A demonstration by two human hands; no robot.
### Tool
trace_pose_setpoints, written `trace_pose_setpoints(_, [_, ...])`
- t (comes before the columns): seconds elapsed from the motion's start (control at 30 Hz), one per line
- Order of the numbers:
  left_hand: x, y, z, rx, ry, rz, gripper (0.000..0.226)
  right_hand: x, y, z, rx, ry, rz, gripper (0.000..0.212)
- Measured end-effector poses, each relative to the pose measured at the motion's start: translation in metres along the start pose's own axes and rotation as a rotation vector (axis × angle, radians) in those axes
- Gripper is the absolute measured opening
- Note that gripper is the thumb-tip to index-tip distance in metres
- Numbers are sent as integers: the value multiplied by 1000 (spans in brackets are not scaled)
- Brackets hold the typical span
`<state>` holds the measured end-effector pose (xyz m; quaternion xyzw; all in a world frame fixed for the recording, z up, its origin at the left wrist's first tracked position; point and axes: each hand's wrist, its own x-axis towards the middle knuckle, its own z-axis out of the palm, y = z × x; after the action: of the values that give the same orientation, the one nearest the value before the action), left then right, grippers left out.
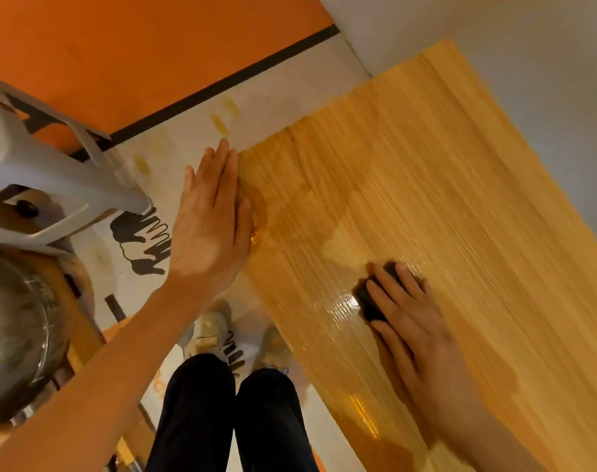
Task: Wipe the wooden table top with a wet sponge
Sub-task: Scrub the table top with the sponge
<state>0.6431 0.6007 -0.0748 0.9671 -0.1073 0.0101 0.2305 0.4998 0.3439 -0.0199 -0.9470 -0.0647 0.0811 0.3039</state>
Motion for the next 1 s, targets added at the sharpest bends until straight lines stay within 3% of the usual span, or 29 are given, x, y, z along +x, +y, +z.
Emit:
trace_pose_setpoints(0.17, [4,-3,9,190,16,20,57,95,-16,22,-21,103,-89,43])
trace_pose_setpoints(0.3, [4,0,6,47,65,11,55,159,-30,37,-9,156,-64,41])
trace_pose_setpoints(0.43, [2,7,3,-44,139,18,50,109,-24,23,-39,75,-95,42])
trace_pose_setpoints(0.6, [3,10,-1,-37,81,-13,54,34,-18,11,-64,2,-49,43])
trace_pose_setpoints(0.9, [5,13,-1,-91,80,-22,54,215,-32,26,-156,-23,-260,42])
trace_pose_setpoints(1.0, [4,13,-2,-116,97,-22,54,227,-4,-3,-151,34,-142,42])
